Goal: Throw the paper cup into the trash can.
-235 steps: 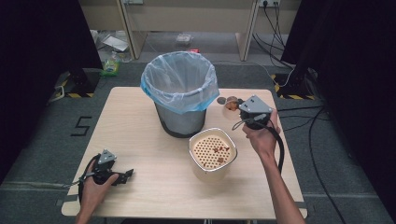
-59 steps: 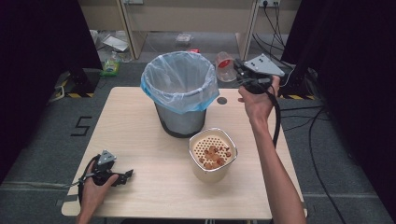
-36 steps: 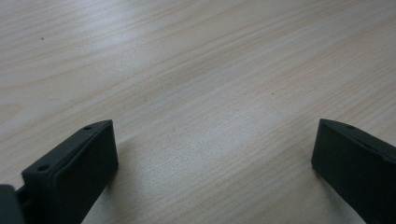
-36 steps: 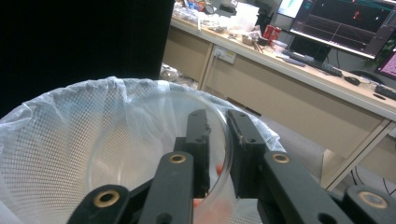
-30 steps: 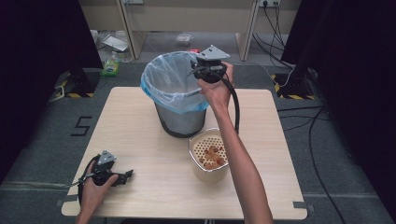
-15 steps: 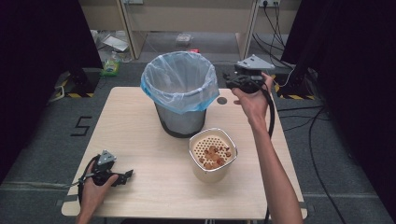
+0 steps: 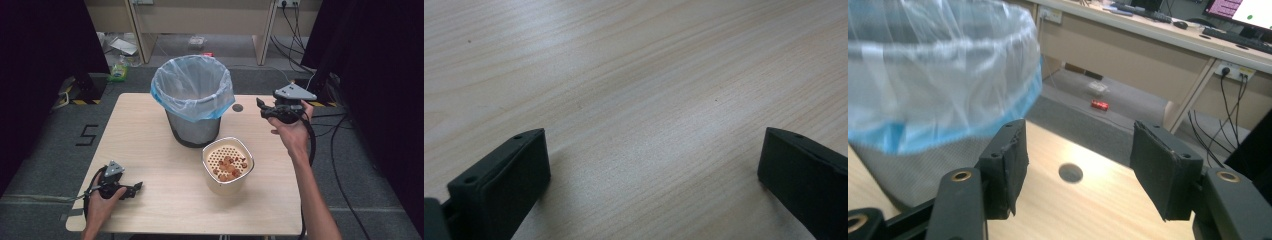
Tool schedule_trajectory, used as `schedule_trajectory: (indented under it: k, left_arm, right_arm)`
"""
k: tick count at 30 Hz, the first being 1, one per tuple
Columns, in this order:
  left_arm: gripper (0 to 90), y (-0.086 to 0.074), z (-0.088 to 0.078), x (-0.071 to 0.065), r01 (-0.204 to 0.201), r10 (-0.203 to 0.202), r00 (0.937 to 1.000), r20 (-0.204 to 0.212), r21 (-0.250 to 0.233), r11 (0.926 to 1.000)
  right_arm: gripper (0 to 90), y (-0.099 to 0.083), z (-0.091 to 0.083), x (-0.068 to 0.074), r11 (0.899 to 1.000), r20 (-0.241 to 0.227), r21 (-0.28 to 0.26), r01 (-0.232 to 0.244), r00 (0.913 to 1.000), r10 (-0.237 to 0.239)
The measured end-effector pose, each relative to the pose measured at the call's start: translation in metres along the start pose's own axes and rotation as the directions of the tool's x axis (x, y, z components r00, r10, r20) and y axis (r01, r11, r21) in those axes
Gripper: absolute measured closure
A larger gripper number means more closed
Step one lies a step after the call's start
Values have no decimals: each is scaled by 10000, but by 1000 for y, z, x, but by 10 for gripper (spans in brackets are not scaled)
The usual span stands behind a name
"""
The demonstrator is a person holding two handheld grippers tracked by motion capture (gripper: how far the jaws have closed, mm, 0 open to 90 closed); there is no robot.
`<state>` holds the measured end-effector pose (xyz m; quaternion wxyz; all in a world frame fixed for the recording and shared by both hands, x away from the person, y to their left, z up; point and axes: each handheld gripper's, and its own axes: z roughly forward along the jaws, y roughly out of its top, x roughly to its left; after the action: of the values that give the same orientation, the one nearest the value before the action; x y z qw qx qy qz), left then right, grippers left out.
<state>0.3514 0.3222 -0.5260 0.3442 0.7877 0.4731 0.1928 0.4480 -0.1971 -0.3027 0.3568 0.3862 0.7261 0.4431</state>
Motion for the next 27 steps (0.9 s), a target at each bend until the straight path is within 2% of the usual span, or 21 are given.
schedule_trajectory:
  k: [3, 7, 8, 9, 11, 14, 22, 25, 27]
  left_arm:
    - [0, 0, 0, 0, 2, -2, 10000, 0, -1, 10000]
    - [0, 0, 0, 0, 0, 0, 10000, 1, 0, 10000]
    - [0, 0, 0, 0, 0, 0, 10000, 1, 0, 10000]
    - [0, 0, 0, 0, 3, -3, 10000, 2, -1, 10000]
    - [0, 0, 0, 0, 1, -1, 10000, 1, 1, 10000]
    - [0, 0, 0, 0, 2, -2, 10000, 2, 2, 10000]
    - [0, 0, 0, 0, 4, -4, 10000, -5, 10, 10000]
    - [0, 0, 0, 0, 28, -28, 10000, -10, -8, 10000]
    - [0, 0, 0, 0, 19, -19, 10000, -12, 0, 10000]
  right_arm:
    - [388, -14, -6, -2, 9999, 0, 155, -43, 10000, 43]
    - [377, -36, -15, -3, 9997, 308, 239, -99, 9995, 91]
    - [377, -36, -15, -3, 9997, 308, 239, -99, 9995, 91]
    - [370, -48, -20, -1, 9993, 292, 281, -246, 9993, 238]
    - [368, -52, -21, -1, 9990, 276, 323, -305, 9992, 296]
    - [365, -74, -28, 4, 9984, 448, 385, -409, 9982, 391]
    - [367, -125, -29, 18, 9935, 365, 976, -585, 9978, 551]
    - [368, -137, -27, 20, 9901, 330, 1275, -590, 9979, 552]
    - [369, -143, -27, 20, 9897, 468, 1231, -730, 9966, 677]
